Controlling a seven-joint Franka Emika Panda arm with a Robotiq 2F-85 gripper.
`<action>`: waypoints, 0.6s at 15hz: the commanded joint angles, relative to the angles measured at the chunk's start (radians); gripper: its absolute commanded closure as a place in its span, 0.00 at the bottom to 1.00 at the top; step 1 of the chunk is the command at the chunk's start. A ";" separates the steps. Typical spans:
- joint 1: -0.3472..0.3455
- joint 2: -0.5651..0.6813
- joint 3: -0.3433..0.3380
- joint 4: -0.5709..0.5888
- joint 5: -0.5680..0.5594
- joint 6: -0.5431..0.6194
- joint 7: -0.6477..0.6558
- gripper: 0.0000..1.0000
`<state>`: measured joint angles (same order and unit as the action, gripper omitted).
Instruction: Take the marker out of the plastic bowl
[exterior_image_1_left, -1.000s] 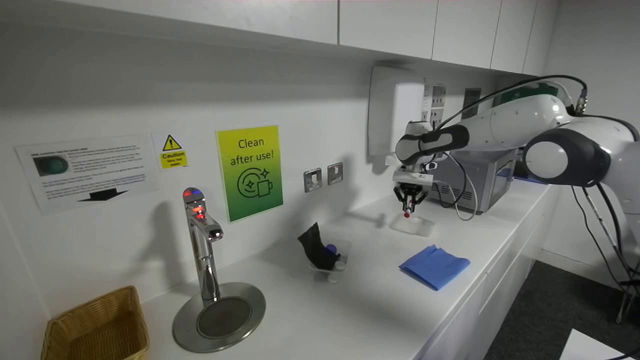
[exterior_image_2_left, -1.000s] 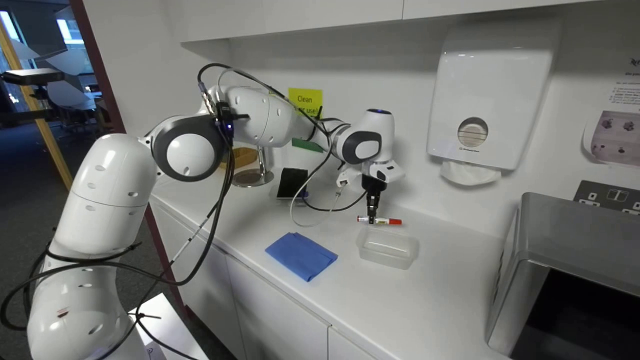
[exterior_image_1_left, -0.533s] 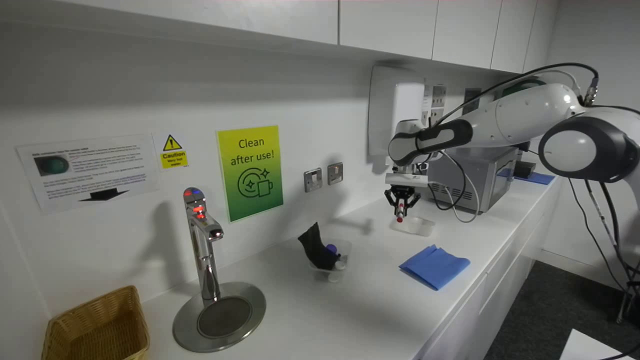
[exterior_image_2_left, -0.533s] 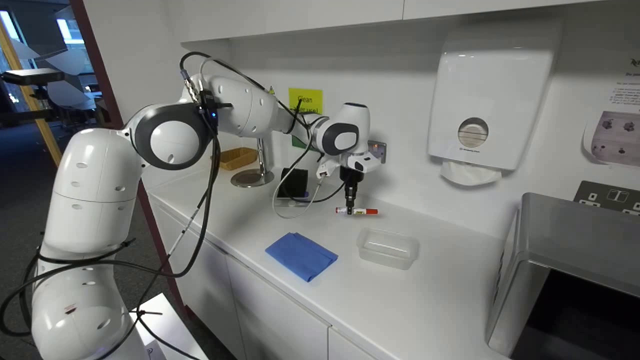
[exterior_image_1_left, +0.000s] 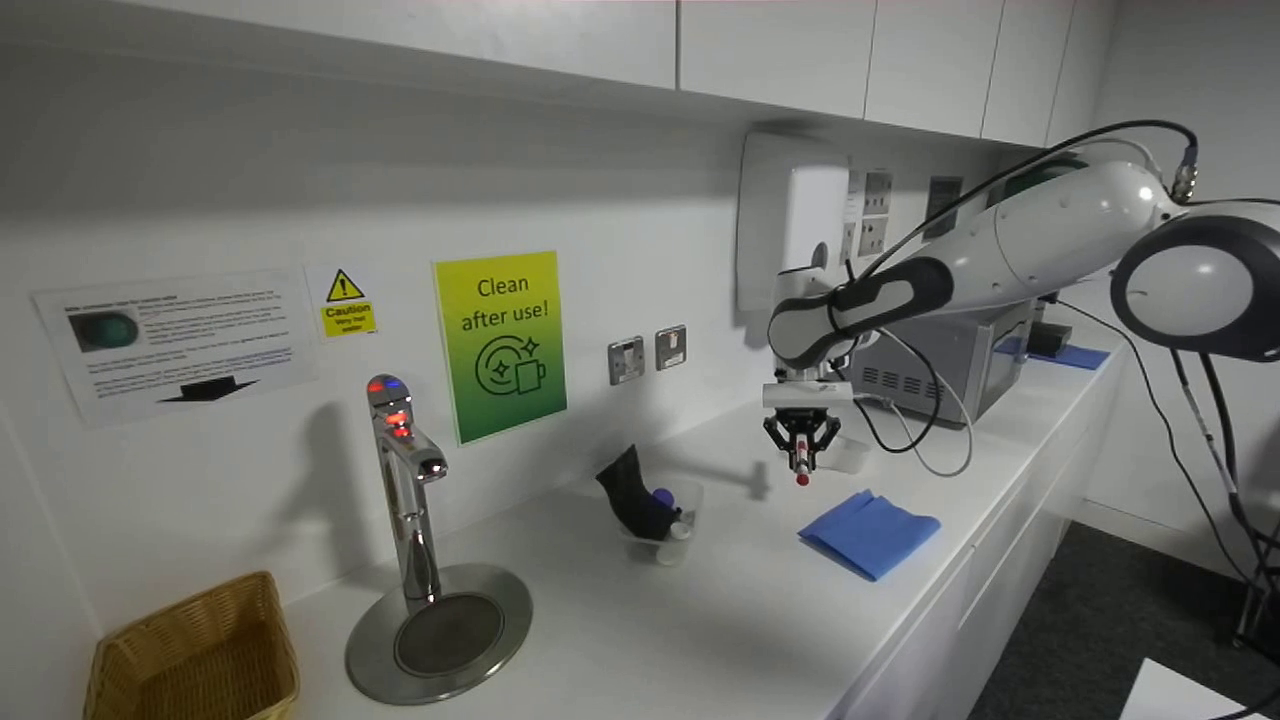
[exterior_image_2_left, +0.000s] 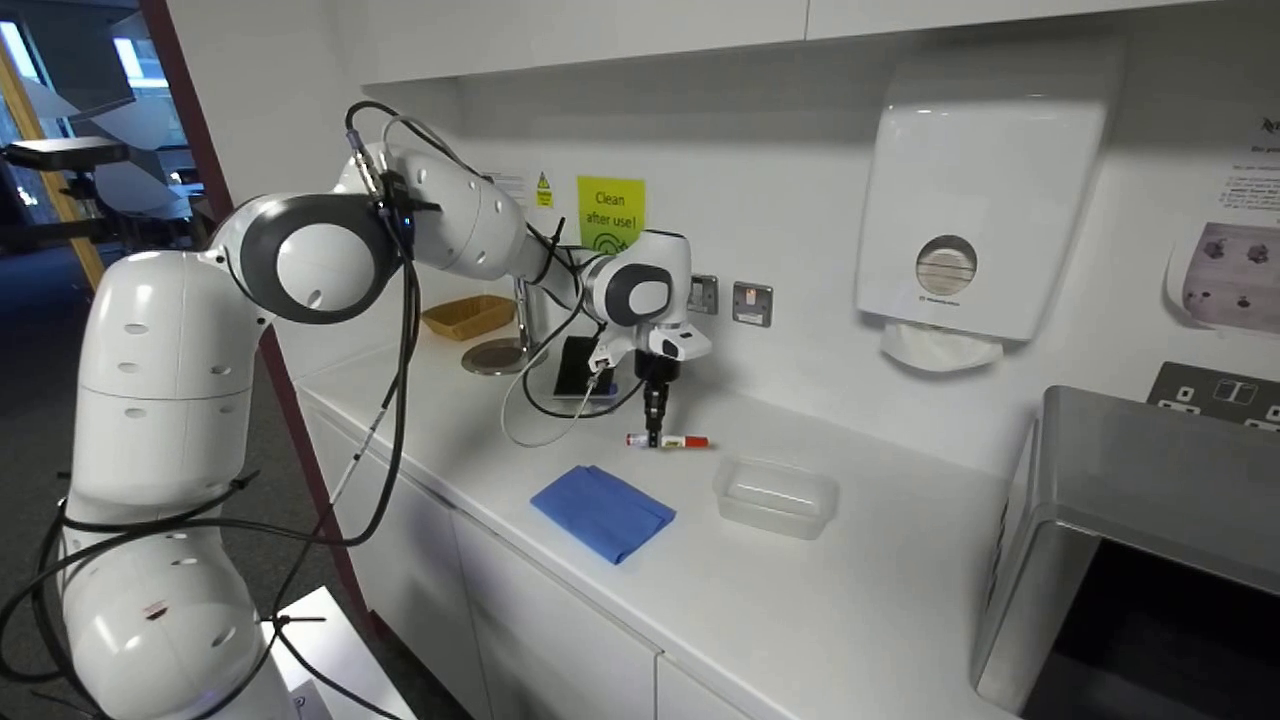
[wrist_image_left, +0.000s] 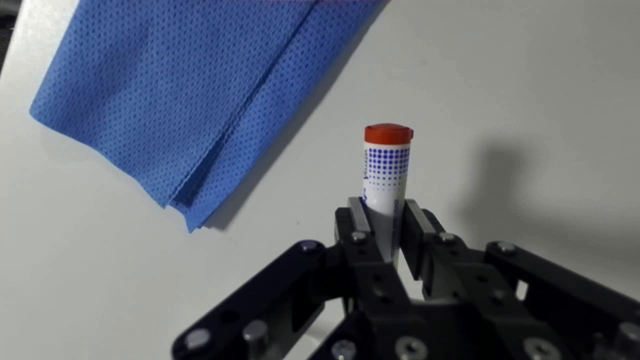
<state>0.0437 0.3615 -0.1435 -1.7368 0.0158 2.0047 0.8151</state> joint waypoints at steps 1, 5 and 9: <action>0.007 -0.066 0.018 -0.079 0.013 -0.007 0.092 0.95; -0.004 -0.042 0.027 -0.049 0.102 -0.062 0.258 0.95; -0.006 -0.037 0.020 -0.045 0.142 -0.043 0.451 0.95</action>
<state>0.0492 0.3499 -0.1248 -1.7696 0.1243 1.9676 1.1460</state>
